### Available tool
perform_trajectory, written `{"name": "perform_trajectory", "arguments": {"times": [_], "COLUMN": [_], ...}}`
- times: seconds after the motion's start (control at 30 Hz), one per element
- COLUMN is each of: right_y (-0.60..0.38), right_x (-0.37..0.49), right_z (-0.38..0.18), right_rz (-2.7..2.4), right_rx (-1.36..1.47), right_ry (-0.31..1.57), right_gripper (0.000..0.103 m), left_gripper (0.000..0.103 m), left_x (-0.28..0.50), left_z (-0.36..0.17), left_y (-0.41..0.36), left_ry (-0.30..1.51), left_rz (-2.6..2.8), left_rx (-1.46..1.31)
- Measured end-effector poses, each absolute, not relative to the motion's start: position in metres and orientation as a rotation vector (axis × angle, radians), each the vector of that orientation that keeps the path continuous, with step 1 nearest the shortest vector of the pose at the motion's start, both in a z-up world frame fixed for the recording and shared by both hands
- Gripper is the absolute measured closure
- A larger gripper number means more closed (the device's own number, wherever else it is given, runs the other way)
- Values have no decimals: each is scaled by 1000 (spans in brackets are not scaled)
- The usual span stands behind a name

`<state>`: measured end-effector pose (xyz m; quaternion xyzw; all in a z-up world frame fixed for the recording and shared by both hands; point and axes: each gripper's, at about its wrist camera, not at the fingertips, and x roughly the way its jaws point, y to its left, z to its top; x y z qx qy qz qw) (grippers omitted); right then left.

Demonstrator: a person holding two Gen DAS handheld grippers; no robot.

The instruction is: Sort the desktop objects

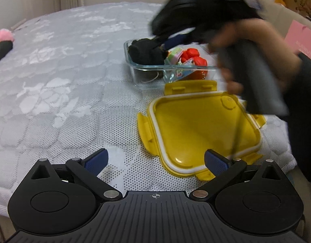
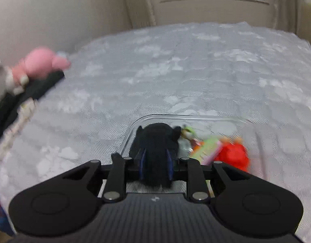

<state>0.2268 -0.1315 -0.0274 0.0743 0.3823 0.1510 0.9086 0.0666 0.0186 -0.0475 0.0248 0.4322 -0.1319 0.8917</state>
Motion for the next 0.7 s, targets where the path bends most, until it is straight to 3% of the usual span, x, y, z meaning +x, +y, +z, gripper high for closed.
{"name": "perform_trajectory", "arguments": {"times": [0.1, 0.17, 0.43, 0.7], "right_y": [-175, -206, -314, -340], "right_x": [188, 159, 72, 55], "right_z": [-18, -18, -69, -104], "right_rz": [319, 312, 134, 138], "right_rx": [219, 241, 445, 590], "right_ry": [721, 693, 688, 655], "right_gripper": [64, 43, 41, 44], "left_gripper": [0, 0, 0, 0], "left_x": [67, 67, 64, 52], "left_z": [-47, -46, -55, -62], "left_y": [9, -2, -68, -95], "left_ry": [905, 907, 937, 925], "left_rz": [-274, -284, -357, -344], "left_rx": [69, 87, 247, 410]}}
